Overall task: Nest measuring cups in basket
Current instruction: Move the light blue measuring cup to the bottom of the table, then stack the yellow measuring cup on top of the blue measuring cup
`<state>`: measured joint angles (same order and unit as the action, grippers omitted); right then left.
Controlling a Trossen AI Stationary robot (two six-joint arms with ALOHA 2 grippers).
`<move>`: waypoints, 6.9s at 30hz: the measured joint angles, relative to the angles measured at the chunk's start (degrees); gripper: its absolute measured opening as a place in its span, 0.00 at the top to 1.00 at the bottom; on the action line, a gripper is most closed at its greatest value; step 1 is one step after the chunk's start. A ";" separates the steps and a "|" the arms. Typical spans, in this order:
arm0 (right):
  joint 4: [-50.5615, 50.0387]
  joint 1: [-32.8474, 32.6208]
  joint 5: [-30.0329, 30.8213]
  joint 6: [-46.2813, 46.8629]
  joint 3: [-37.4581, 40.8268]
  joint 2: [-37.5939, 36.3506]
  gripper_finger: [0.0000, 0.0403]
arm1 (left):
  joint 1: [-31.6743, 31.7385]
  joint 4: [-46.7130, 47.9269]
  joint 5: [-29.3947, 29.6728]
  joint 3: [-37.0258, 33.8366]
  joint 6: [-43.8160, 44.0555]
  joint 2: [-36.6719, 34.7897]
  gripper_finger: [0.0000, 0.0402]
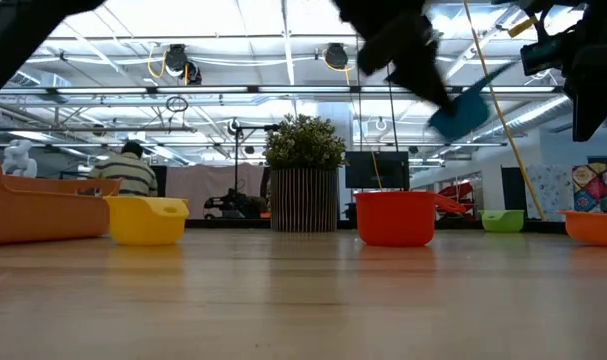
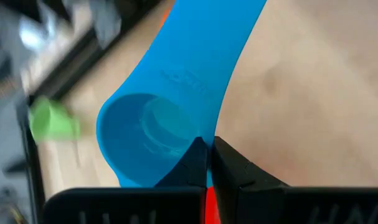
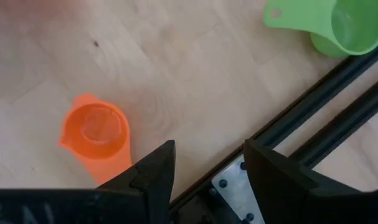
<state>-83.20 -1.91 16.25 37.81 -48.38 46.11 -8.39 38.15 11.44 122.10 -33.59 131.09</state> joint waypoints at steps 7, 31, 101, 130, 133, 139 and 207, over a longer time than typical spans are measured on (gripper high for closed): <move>2.33 0.02 -8.66 0.03 0.00 0.11 0.55 | -2.42 0.44 1.74 2.51 2.26 -0.10 0.99; 12.90 -0.07 -10.45 -3.65 0.00 0.11 0.55 | -8.55 2.00 -7.99 -4.92 21.20 0.02 0.99; 13.51 -0.13 -11.86 -3.50 -0.02 -1.38 0.55 | -3.21 42.58 7.06 -26.47 55.10 -11.37 0.76; 13.14 -0.13 -11.80 -12.51 -0.02 -4.10 0.55 | -2.46 44.62 -1.71 -28.08 94.96 -16.97 0.68; 13.14 -0.13 -11.78 -13.91 -0.02 -4.99 0.55 | -2.26 42.99 -3.39 -30.73 97.66 -16.98 0.63; 13.15 -0.13 -11.67 -16.82 -0.02 -6.62 0.55 | -2.18 36.57 -5.99 -35.53 101.34 -16.96 0.53; 32.40 -0.07 -13.20 -12.33 7.88 -6.80 0.55 | -8.30 -3.39 1.97 -31.28 54.84 -16.94 0.99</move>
<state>-50.80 -1.98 3.05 25.48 -40.50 39.31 -16.69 34.76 13.41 90.83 21.25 114.15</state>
